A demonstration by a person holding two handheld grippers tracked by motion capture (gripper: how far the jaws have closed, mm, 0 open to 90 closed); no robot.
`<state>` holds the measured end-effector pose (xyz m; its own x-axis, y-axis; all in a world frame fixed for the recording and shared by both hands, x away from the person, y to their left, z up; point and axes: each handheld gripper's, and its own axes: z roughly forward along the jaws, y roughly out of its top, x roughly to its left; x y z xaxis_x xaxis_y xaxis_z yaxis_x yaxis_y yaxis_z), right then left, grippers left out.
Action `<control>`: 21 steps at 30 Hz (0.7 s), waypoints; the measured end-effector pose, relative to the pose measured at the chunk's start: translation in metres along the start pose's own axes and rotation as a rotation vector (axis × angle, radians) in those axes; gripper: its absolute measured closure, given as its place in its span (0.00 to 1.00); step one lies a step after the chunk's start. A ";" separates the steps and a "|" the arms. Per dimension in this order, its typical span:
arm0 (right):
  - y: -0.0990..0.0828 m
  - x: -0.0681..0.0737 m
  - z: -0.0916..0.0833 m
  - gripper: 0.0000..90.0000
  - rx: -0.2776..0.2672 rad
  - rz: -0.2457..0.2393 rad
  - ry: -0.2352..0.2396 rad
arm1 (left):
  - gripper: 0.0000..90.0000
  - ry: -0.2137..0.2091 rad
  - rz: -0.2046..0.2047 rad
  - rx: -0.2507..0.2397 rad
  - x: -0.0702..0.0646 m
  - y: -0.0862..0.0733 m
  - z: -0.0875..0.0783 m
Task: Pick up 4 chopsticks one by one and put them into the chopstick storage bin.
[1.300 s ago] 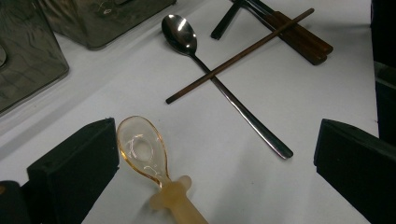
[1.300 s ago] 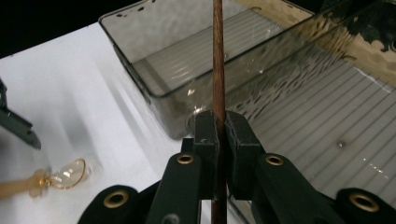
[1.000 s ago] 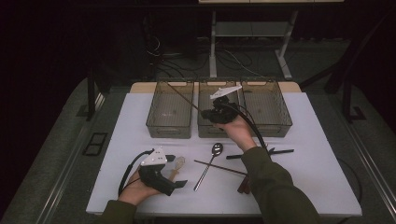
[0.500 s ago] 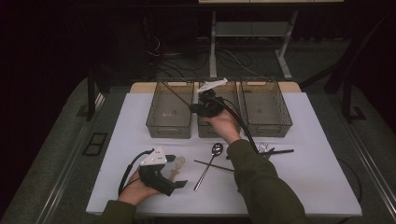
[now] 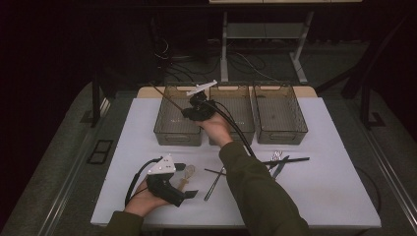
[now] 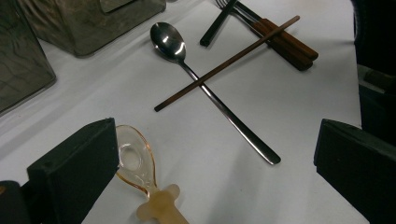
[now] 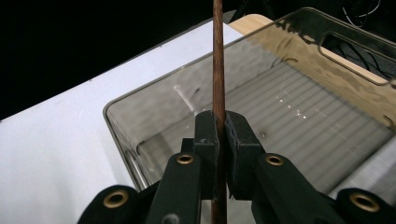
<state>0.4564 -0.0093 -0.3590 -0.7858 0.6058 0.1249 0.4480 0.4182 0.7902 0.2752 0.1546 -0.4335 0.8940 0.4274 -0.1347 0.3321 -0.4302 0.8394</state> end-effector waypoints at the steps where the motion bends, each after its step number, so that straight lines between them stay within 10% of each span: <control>1: 0.001 0.001 0.003 0.93 0.001 -0.002 0.000 | 0.00 0.000 0.000 0.000 0.000 0.000 0.000; 21: -0.001 0.003 0.041 0.87 0.058 0.022 -0.043 | 0.00 0.000 0.001 0.005 0.000 0.000 0.000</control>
<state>0.4711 0.0198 -0.3835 -0.7567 0.6436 0.1149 0.4900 0.4420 0.7514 0.2749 0.1544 -0.4331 0.8943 0.4271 -0.1335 0.3324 -0.4346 0.8370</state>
